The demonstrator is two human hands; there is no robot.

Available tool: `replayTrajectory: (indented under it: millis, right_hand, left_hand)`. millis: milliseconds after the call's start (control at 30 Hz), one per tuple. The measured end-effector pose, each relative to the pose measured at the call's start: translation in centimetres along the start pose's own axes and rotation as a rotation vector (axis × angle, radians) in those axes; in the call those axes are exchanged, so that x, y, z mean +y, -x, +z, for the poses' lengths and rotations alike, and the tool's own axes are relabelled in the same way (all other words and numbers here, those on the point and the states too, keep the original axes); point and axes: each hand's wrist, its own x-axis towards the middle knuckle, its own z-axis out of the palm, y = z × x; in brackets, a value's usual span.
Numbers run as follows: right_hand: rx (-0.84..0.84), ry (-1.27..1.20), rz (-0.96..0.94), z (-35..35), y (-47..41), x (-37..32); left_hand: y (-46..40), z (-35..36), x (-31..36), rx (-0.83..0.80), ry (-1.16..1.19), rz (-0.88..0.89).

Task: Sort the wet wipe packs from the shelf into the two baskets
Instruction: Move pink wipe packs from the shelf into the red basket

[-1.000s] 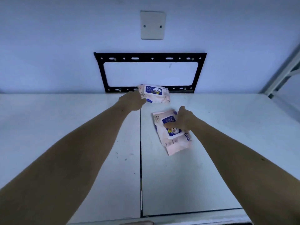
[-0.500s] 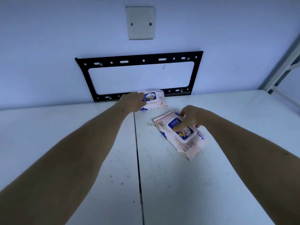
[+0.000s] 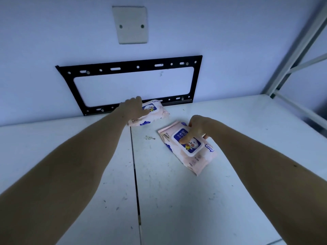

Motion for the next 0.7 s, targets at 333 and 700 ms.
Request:
replayTrajectory:
  millis: [333, 700]
  right_hand:
    - [-0.050, 0.021, 0.121, 0.9, 1.1, 1.0]
    - [-0.013, -0.286, 0.058, 1.9, 1.5, 0.8]
  left_hand:
    - [1.8, 0.5, 1.1, -0.330, 0.532, -0.216]
    - [5.6, 0.4, 1.7, -0.268, 0.876, -0.345]
